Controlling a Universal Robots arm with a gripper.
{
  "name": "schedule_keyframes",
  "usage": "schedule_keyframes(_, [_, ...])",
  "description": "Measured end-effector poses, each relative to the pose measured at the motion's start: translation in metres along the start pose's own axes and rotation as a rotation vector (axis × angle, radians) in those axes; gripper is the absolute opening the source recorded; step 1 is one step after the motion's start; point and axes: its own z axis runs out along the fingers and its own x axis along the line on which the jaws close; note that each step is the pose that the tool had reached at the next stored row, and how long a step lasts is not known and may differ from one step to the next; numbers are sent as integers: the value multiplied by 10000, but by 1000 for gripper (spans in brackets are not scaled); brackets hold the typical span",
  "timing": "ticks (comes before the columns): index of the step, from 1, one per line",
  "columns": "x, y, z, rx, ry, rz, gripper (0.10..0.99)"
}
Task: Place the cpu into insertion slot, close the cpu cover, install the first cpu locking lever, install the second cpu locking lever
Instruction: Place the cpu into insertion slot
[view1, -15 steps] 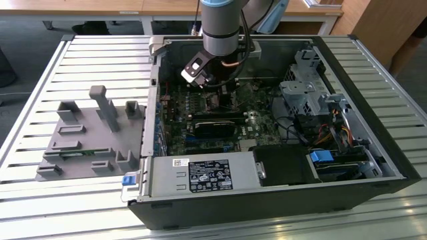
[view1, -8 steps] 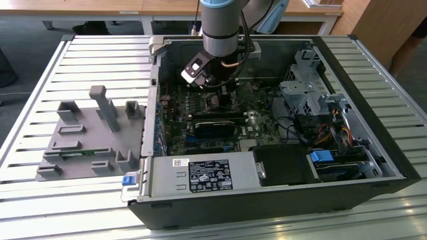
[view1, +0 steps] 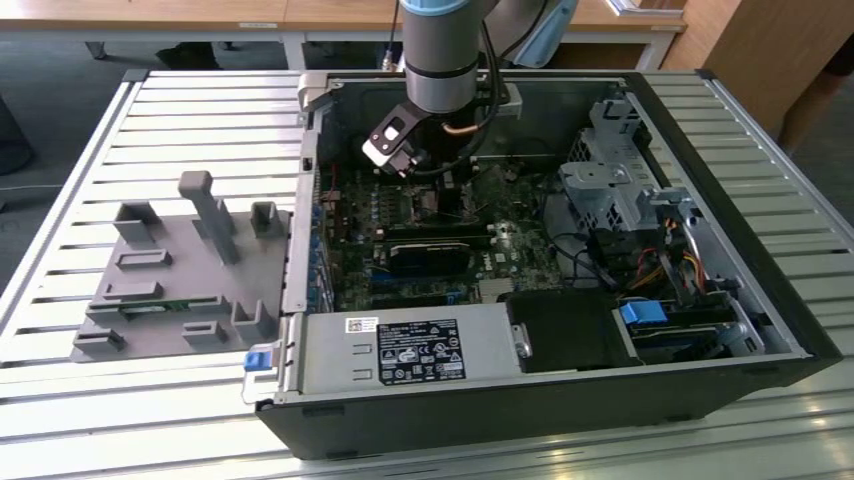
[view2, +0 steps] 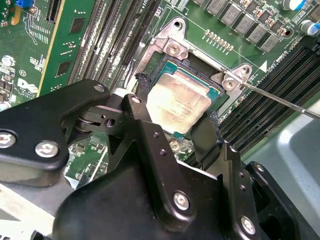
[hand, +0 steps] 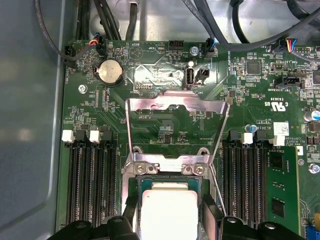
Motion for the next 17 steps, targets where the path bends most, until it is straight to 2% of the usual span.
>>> schedule_keyframes(6, [0,0,-7,0,0,1,612])
schedule_keyframes(13, [0,11,-83,22,-1,0,612])
schedule_keyframes(14, [0,13,-90,32,-1,-1,600])
schedule_keyframes(15, [0,16,-94,44,0,0,537])
schedule_keyframes(16, [0,19,-98,59,0,-1,537])
schedule_keyframes(17, [0,21,-104,70,-1,0,475])
